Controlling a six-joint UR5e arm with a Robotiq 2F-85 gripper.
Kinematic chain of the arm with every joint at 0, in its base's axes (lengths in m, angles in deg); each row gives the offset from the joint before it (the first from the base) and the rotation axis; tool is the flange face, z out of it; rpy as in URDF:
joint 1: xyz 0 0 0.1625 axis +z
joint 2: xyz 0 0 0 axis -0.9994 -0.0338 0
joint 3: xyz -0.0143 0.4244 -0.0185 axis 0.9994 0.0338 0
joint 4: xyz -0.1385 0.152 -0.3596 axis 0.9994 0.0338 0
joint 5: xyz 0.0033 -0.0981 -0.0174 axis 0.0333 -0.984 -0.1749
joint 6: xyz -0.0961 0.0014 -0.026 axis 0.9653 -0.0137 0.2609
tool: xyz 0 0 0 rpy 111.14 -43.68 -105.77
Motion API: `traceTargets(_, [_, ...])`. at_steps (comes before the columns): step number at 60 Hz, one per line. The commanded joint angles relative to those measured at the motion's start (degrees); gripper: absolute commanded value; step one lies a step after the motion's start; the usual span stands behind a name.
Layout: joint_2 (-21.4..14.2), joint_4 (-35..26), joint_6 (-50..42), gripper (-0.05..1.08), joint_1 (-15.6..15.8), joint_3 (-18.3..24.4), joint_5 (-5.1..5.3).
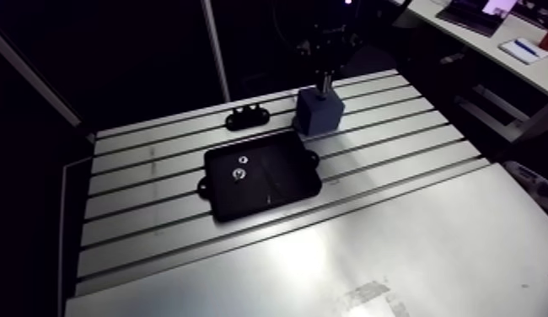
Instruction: Pick up the M10 bolt and insert it into the hex recess until seated.
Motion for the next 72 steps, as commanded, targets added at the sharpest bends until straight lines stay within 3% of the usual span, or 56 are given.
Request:
traceTargets(1, [0.2,1.9,0.6,1.08,0.0,-0.5,0.05])
traceTargets(72, [1.3,1.7,1.1,1.08,-0.3,-0.7,-0.04])
